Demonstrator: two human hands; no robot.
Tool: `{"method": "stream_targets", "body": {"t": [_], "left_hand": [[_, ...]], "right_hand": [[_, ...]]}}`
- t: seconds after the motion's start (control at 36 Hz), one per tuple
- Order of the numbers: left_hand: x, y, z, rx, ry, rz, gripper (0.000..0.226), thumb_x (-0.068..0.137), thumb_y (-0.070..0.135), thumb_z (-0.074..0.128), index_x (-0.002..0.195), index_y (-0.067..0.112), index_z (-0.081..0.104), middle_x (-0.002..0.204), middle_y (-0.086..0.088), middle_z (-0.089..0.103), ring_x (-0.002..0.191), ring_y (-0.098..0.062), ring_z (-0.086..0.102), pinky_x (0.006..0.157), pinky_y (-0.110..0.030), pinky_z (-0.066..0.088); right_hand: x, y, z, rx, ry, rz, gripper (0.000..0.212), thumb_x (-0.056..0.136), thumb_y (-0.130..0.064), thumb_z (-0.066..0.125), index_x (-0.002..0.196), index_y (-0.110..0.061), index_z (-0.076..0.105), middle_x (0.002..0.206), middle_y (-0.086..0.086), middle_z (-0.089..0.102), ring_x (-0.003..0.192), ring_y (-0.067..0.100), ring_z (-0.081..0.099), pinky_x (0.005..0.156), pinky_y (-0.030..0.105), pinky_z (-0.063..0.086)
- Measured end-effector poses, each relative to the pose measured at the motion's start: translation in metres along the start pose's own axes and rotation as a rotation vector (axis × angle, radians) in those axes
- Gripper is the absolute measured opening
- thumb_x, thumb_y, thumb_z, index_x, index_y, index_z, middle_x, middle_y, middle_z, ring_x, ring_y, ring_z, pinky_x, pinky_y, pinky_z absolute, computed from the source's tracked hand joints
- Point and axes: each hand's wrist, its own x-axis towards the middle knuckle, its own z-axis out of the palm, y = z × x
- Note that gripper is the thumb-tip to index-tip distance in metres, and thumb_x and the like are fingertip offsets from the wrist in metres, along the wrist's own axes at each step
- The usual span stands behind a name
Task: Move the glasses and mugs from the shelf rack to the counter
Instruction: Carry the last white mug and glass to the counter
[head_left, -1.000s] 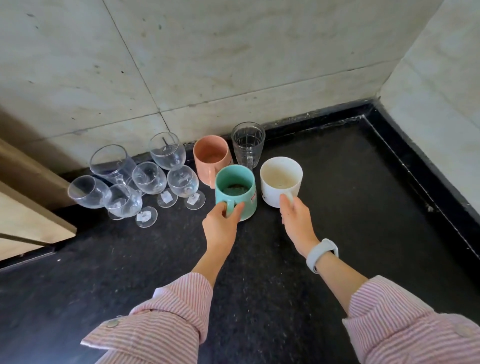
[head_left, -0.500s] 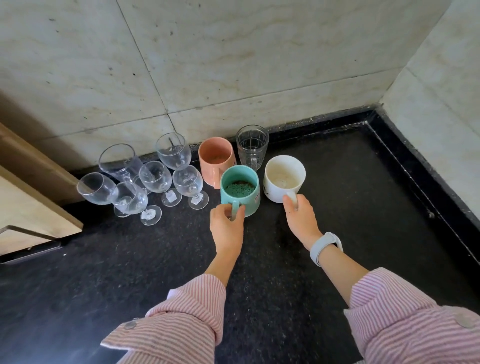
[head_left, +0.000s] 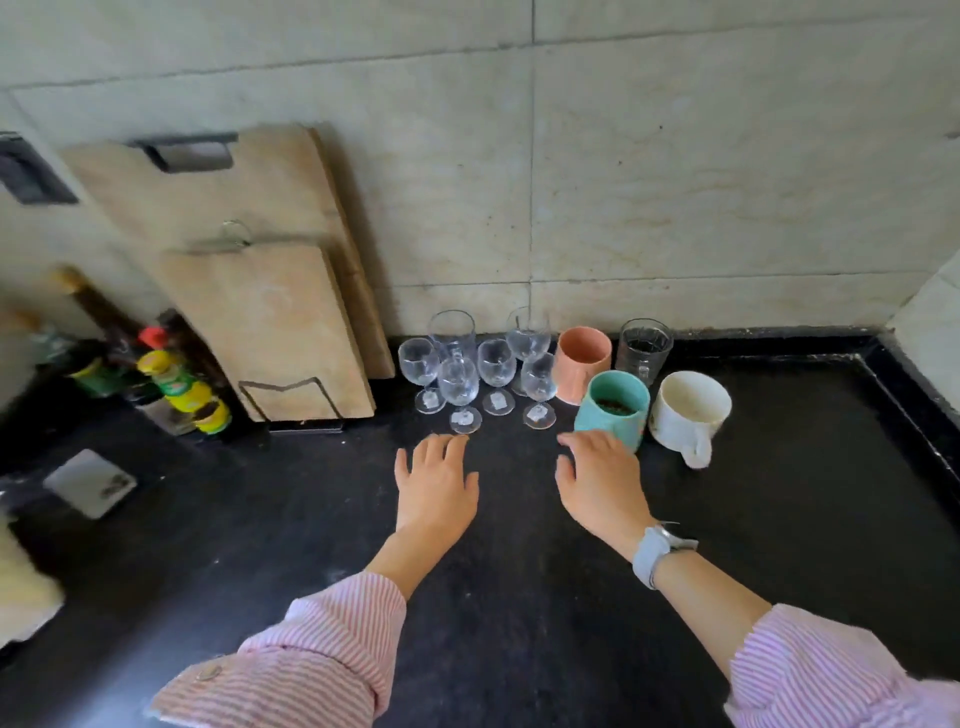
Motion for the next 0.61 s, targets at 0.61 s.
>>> {"method": "stream_targets", "body": {"t": [0.61], "left_hand": [[-0.705, -0.277, -0.159, 0.101, 0.574, -1.211, 0.039, 0.090, 0.034, 0.049, 0.126, 0.016, 0.051, 0.124, -0.007, 0.059, 0.121, -0.026, 0.049, 0.100, -0.040, 0.036]], "right_hand": [[-0.487, -0.466, 0.121, 0.134, -0.671, -1.297, 0.036, 0.094, -0.029, 0.040, 0.125, -0.018, 0.052, 0.129, 0.005, 0.056, 0.123, 0.026, 0.045, 0.102, 0.040, 0.039]]}}
